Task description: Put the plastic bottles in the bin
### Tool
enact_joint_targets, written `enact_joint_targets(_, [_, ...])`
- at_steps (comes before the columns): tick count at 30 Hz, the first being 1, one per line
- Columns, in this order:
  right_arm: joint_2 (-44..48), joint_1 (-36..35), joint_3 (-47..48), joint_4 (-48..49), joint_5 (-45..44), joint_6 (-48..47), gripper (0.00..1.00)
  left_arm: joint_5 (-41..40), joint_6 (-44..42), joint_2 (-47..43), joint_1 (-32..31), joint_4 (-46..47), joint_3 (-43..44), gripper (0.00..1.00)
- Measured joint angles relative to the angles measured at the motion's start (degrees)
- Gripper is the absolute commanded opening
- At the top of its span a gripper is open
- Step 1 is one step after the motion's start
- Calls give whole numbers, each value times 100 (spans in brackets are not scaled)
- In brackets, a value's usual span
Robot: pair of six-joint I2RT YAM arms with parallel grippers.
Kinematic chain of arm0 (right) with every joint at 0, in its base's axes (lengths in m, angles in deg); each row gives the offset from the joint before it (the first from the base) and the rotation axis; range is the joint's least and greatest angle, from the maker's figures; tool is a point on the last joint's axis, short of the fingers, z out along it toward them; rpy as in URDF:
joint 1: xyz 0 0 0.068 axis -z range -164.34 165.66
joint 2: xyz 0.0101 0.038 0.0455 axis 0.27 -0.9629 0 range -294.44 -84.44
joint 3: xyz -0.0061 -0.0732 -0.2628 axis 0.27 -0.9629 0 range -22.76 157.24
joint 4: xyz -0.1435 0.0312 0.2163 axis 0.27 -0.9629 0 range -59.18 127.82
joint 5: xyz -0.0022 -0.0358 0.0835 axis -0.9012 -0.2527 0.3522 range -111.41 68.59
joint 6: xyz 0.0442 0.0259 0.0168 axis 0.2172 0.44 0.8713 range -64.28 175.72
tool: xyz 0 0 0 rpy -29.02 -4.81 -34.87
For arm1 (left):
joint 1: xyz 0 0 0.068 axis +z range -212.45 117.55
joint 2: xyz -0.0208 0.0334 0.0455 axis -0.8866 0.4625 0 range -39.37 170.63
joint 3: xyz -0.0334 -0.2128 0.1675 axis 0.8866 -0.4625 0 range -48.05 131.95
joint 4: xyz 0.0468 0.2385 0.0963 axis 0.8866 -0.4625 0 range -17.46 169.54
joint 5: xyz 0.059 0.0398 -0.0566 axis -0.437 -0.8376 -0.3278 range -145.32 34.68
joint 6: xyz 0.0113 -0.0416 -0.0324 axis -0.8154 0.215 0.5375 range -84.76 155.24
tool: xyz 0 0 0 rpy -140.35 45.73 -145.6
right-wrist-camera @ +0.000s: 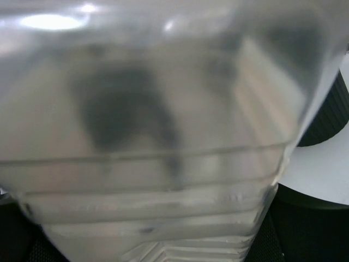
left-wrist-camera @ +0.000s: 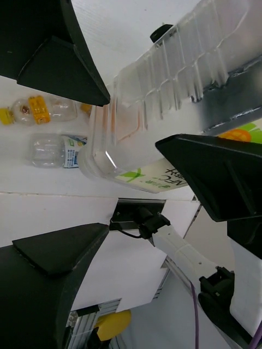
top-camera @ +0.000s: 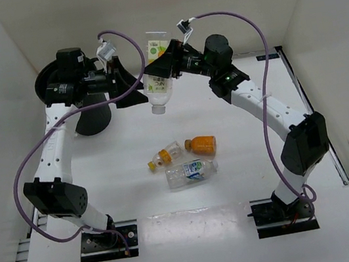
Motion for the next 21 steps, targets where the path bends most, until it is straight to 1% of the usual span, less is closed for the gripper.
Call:
enact_joint_targets(7, [-225,-55,92,131,94,72,0,-243,151,232,24,-7,0,99])
enact_joint_targets(11, [-286,-114,111,219,118,153,0,-321,197,393,52,-13,140,99])
enact_joint_targets(21, [-286,-271,70,715,114,356,0,72,282,452,170,-7,391,99])
